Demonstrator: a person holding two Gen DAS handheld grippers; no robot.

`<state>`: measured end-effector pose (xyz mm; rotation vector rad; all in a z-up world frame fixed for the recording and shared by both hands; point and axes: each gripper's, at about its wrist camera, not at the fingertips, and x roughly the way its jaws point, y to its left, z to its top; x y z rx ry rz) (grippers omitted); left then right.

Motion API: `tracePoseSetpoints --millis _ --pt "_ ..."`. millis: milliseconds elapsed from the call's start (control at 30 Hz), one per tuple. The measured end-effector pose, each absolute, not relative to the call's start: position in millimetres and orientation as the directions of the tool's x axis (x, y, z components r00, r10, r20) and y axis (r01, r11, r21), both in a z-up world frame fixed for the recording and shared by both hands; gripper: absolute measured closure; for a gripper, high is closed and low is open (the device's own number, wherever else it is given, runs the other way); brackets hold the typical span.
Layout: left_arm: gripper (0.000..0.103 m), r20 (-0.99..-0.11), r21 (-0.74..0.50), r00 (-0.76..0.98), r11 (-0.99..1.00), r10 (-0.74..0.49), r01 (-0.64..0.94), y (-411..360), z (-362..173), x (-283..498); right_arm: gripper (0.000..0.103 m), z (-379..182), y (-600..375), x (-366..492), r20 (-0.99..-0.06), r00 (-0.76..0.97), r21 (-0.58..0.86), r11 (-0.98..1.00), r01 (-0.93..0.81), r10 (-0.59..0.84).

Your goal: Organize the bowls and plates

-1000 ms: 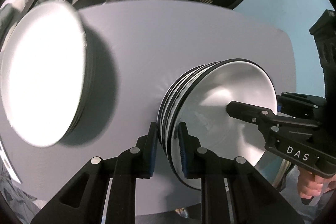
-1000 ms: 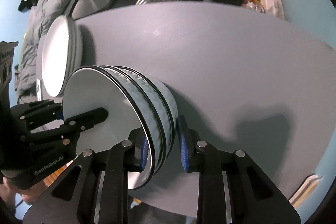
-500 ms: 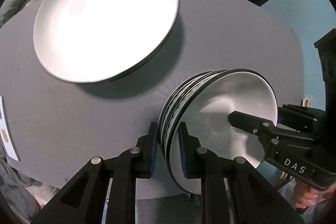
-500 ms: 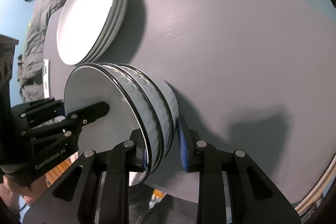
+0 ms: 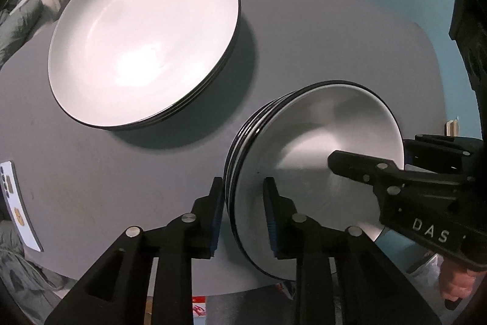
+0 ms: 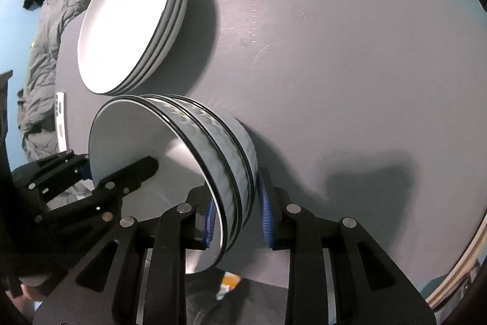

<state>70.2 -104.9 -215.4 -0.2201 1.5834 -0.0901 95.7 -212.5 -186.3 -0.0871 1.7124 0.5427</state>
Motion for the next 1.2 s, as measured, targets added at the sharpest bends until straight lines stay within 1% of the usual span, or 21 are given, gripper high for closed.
tracePoseSetpoints --millis 33,100,267,333,433,500,533,667,833,1000,1200 --pt "0.076 -0.979 -0.200 -0.014 0.976 -0.202 -0.084 -104.8 -216.6 70.8 0.074 -186.3 -210.1 93.3 -0.946 -0.221 0.304 0.886 -0.349 0.237" --pt "0.075 -0.977 -0.209 -0.020 0.974 -0.212 -0.084 -103.9 -218.4 71.8 0.068 -186.8 -207.8 90.5 -0.946 -0.216 0.306 0.887 -0.347 0.241" --pt "0.075 -0.968 -0.247 -0.023 0.964 -0.250 -0.097 -97.5 -222.4 75.3 0.067 -185.9 -202.8 85.2 -0.955 -0.188 0.284 0.898 -0.337 0.231" --pt "0.074 -0.962 -0.266 -0.029 0.959 -0.270 -0.102 -85.3 -219.5 68.2 0.069 -184.6 -202.9 84.0 -0.958 -0.179 0.276 0.896 -0.348 0.226" --pt "0.075 -0.958 -0.279 -0.031 0.954 -0.284 -0.111 -76.0 -219.8 66.3 0.075 -181.8 -205.6 83.4 -0.962 -0.160 0.264 0.900 -0.347 0.220" --pt "0.076 -0.959 -0.278 -0.025 0.953 -0.283 -0.121 -75.3 -217.5 64.3 0.086 -179.2 -207.1 83.5 -0.967 -0.147 0.250 0.904 -0.347 0.210" --pt "0.076 -0.959 -0.276 -0.023 0.954 -0.281 -0.118 -74.2 -217.2 63.7 0.087 -178.3 -208.5 83.3 -0.967 -0.144 0.248 0.905 -0.346 0.209" --pt "0.081 -0.961 -0.274 -0.015 0.954 -0.278 -0.121 -69.7 -216.7 63.0 0.088 -176.7 -209.4 82.9 -0.969 -0.139 0.243 0.905 -0.350 0.206" --pt "0.082 -0.955 -0.291 -0.016 0.948 -0.295 -0.128 -63.2 -218.6 61.5 0.087 -177.1 -212.9 85.6 -0.964 -0.150 0.257 0.908 -0.332 0.218" --pt "0.081 -0.959 -0.282 -0.008 0.953 -0.284 -0.107 -67.6 -215.4 58.8 0.087 -177.2 -222.4 87.3 -0.965 -0.140 0.258 0.902 -0.346 0.222" --pt "0.081 -0.945 -0.321 -0.018 0.937 -0.327 -0.136 -67.8 -220.1 62.0 0.087 -174.1 -216.8 83.8 -0.967 -0.132 0.250 0.901 -0.353 0.217"
